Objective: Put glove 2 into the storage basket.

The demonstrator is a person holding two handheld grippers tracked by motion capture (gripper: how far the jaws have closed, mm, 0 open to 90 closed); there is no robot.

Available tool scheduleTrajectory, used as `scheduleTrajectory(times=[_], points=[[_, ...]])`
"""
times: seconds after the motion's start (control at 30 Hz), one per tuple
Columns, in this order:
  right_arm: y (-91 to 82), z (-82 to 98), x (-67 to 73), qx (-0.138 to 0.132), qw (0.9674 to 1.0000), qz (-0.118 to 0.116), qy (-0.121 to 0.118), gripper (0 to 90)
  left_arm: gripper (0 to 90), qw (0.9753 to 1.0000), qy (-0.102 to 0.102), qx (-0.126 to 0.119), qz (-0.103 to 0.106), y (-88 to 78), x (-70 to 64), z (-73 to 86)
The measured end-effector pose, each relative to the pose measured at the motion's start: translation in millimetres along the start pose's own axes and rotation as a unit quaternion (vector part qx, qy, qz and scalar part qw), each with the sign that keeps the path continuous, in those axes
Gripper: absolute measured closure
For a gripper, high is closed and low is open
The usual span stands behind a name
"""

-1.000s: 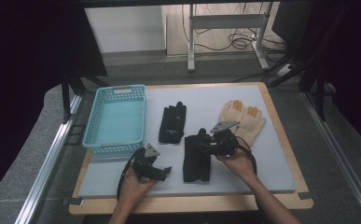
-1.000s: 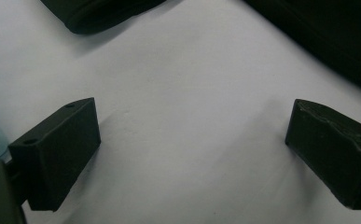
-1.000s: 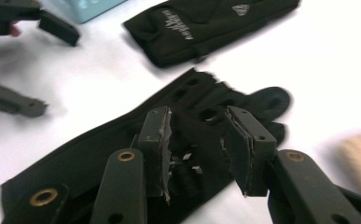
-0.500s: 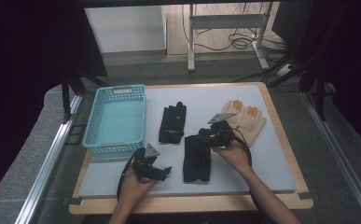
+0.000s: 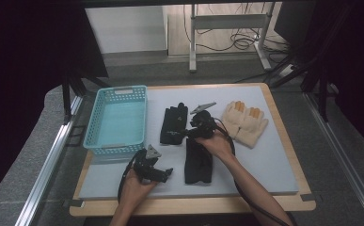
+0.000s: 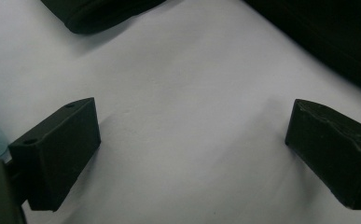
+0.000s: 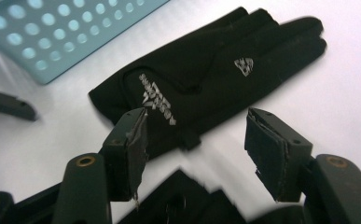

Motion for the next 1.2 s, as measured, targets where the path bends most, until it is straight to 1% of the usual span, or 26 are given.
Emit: scheduleTrajectory(times=[0.1, 0.17, 0.2, 0.23, 0.27, 0.33, 0.37, 0.43, 0.5, 0.53, 0.57, 0.6, 0.67, 0.73, 0.77, 0.8, 0.87, 0.9, 0.93, 1.03, 1.07, 1.1, 1.13, 1.17, 1.2], points=[[11.9, -6.5, -1.3, 0.009, 0.9999, 0.001, -0.011, 39.2, 3.5, 1.0, 0.0, 0.001, 0.0, -0.2, 0.0, 0.0], [19.5, -9.7, -3.5, 0.015, 0.9998, 0.0, -0.016, 45.7, 3.5, 1.0, 0.002, 0.002, 0.0, -0.3, 0.3, 0.1], [23.7, -11.1, -4.4, 0.02, 0.9997, -0.004, -0.014, 47.4, 3.5, 1.0, 0.002, 0.002, 0.0, -0.3, 0.3, 0.1], [27.9, -12.3, -5.6, 0.025, 0.9995, -0.005, -0.017, 48.9, 3.5, 1.0, 0.001, 0.001, 0.0, -0.3, 0.1, 0.1], [31.7, -13.5, -6.5, 0.028, 0.9994, -0.002, -0.02, 49.8, 3.5, 1.0, 0.001, 0.001, 0.0, -0.2, 0.0, 0.0], [39.1, -16.8, -8.6, 0.028, 0.9992, 0.006, -0.026, 50.4, 3.5, 1.0, 0.0, 0.001, 0.001, -0.2, 0.0, 0.1], [41.7, -18.7, -9.0, 0.025, 0.9994, 0.004, -0.025, 50.4, 3.5, 1.0, 0.001, 0.001, 0.001, -0.2, 0.0, 0.0], [45.7, -22.2, -9.7, 0.02, 0.9995, 0.001, -0.023, 49.2, 3.5, 1.0, 0.001, 0.001, 0.0, -0.2, 0.1, 0.0], [51.3, -25.5, -9.9, 0.02, 0.9996, 0.002, -0.02, 44.0, 3.5, 1.0, 0.0, 0.001, 0.001, -0.2, 0.0, 0.1], [55.0, -26.4, -9.9, 0.024, 0.9995, 0.0, -0.021, 40.5, 3.5, 1.0, 0.0, 0.001, 0.001, -0.2, 0.0, 0.1], [61.0, -26.5, -9.6, 0.036, 0.9991, 0.0, -0.023, 36.2, 3.5, 1.0, 0.0, 0.001, 0.001, -0.3, 0.0, 0.1], [64.0, -26.2, -9.6, 0.042, 0.9988, 0.001, -0.025, 34.0, 3.5, 1.0, 0.001, 0.001, 0.0, -0.3, 0.1, 0.0], [70.6, -25.0, -9.9, 0.051, 0.9984, 0.002, -0.024, 31.0, 3.5, 1.0, 0.001, 0.001, 0.0, -0.3, 0.1, 0.0], [73.5, -24.2, -12.2, 0.051, 0.9986, -0.006, -0.014, 30.9, 3.5, 1.0, 0.001, 0.001, 0.001, -0.2, 0.1, 0.0], [74.4, -23.2, -13.2, 0.054, 0.9984, -0.015, -0.003, 32.9, 3.5, 1.0, 0.001, 0.001, 0.001, -0.2, 0.1, 0.0], [74.3, -21.8, -14.9, 0.05, 0.9984, -0.027, 0.007, 36.2, 3.5, 1.0, 0.001, 0.001, 0.001, -0.1, 0.1, 0.0], [73.4, -20.3, -15.3, 0.041, 0.9986, -0.032, 0.009, 43.0, 3.5, 1.0, 0.001, 0.001, 0.001, -0.1, 0.1, 0.0], [72.6, -19.5, -14.8, 0.037, 0.9986, -0.037, 0.009, 49.4, 3.4, 1.0, 0.001, 0.002, 0.001, -0.1, 0.1, 0.0], [71.8, -18.6, -13.3, 0.036, 0.9981, -0.046, 0.017, 54.6, 3.4, 1.0, 0.001, 0.002, 0.001, 0.0, 0.1, 0.0], [70.4, -16.1, -12.6, 0.031, 0.9974, -0.059, 0.03, 65.6, 3.4, 1.0, 0.001, 0.002, 0.001, 0.0, 0.1, 0.0], [70.1, -14.8, -13.7, 0.029, 0.9972, -0.061, 0.033, 76.4, 3.4, 1.0, 0.001, 0.002, 0.001, 0.0, 0.1, 0.0], [69.8, -13.4, -15.2, 0.033, 0.9982, -0.041, 0.028, 79.4, 3.4, 1.0, 0.001, 0.002, 0.0, 0.0, 0.0, 0.0], [70.1, -12.9, -14.8, 0.03, 0.9983, -0.042, 0.026, 80.2, 3.4, 1.0, 0.0, 0.002, 0.001, 0.0, 0.1, 0.0], [70.1, -12.2, -15.2, 0.027, 0.9983, -0.042, 0.032, 80.9, 3.5, 1.0, 0.001, 0.002, 0.001, 0.0, 0.1, 0.0], [70.0, -12.2, -14.9, 0.027, 0.9983, -0.04, 0.032, 81.5, 3.4, 1.0, 0.001, 0.002, 0.001, 0.0, 0.1, 0.0]])
Point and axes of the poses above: each handheld gripper's, and its own axes: y roughly forward along the jaws, z roughly out of its underside, x roughly to its left, the point moved 5 cm from there along y, roughly forward along the jaws, and after that the axes turned 8 degrees about -y, right-handed, at the moved point
